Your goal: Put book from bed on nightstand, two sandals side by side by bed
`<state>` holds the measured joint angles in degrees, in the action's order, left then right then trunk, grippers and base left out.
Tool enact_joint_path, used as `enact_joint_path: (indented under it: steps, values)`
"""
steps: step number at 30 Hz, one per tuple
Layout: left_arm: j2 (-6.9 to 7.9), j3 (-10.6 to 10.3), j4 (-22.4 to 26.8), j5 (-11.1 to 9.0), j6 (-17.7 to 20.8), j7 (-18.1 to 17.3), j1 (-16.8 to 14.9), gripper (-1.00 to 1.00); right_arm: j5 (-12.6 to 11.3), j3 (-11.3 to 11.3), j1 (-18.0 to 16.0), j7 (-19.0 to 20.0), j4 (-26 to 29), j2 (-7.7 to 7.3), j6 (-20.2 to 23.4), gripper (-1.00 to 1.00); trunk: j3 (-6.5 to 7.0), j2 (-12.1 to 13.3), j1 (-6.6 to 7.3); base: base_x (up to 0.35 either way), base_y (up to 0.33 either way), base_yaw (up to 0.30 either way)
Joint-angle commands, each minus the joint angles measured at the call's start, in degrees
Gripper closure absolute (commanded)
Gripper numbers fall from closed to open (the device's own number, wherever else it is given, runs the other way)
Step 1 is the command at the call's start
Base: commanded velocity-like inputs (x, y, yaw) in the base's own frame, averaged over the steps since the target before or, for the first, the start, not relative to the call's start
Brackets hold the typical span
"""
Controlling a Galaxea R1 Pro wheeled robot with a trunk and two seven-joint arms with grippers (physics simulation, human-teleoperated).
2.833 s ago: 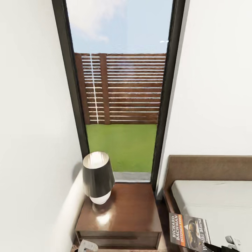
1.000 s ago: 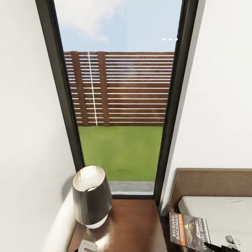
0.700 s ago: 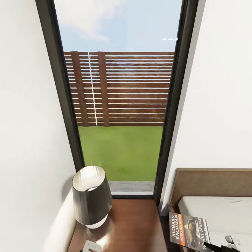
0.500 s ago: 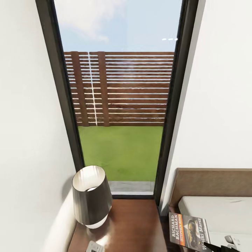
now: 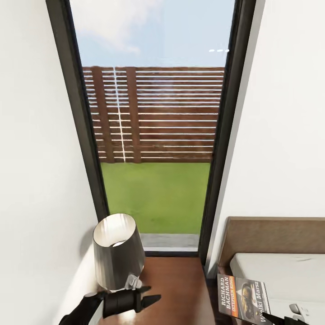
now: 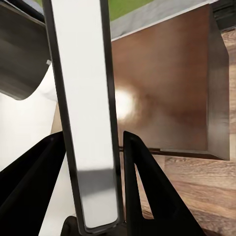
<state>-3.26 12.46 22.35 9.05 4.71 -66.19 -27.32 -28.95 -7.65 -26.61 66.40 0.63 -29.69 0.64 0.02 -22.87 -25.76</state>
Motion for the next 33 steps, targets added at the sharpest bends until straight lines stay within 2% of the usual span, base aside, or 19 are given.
enact_joint_path:
  steps: [1,7,11,21,25,26,28,30,31,33]
  values:
    - [-0.08,0.5,0.7,0.3,1.0,-2.2,0.0,-1.00,-0.5,-0.4,0.0,0.1,0.0,-0.01,0.1,1.00,-0.03,0.0,-0.02,0.000,0.000,0.000]
    - [-0.20,0.5,2.4,-0.1,2.2,-4.9,0.0,-1.00,-0.4,-0.4,0.0,0.1,0.0,0.02,0.0,1.00,-0.03,0.0,-0.02,0.000,0.000,0.000]
    - [-0.69,0.2,5.9,-0.2,4.8,-5.3,-0.1,-1.00,-0.4,-0.4,0.0,0.0,0.0,0.06,0.0,1.00,-0.03,0.0,-0.02,0.000,0.000,0.000]
    - [-1.41,-0.1,6.9,-0.1,6.4,-5.6,0.0,-1.00,-0.5,-0.3,0.0,0.7,0.6,0.03,1.7,1.00,-0.03,0.0,-0.02,0.000,0.000,0.000]
    - [-1.82,0.0,6.9,0.0,6.4,-5.5,0.0,-1.00,-0.5,-0.2,-0.1,0.9,1.7,0.00,8.2,1.00,-0.03,0.0,-0.02,0.000,0.000,0.000]
    - [-1.86,0.0,6.9,0.1,6.4,-5.4,0.0,-1.00,-0.5,-0.2,-0.1,1.0,3.2,-0.02,11.1,1.00,-0.03,0.0,-0.02,0.000,0.000,0.000]
    - [-1.89,0.0,6.9,0.1,6.4,-5.4,0.0,-1.00,-0.5,-0.3,-0.2,1.2,7.7,-0.06,15.6,1.00,-0.03,0.0,-0.02,0.000,0.000,0.000]
    - [-1.92,0.0,6.9,0.1,6.5,-5.3,0.0,-1.00,-0.5,-0.4,-0.2,1.5,18.3,-0.52,23.0,1.00,-0.03,0.0,-0.02,0.000,0.000,0.000]
    - [-1.92,0.0,6.9,0.1,6.5,-5.3,0.0,-1.00,-0.5,-0.5,-0.2,1.6,23.6,-1.69,27.4,1.00,-0.03,0.0,-0.02,0.000,0.000,0.000]
    - [-1.93,0.0,6.9,0.1,6.4,-5.3,0.0,-1.00,-0.5,-0.5,-0.1,1.7,26.7,-2.95,30.5,1.00,-0.03,0.0,-0.02,0.000,0.000,0.000]
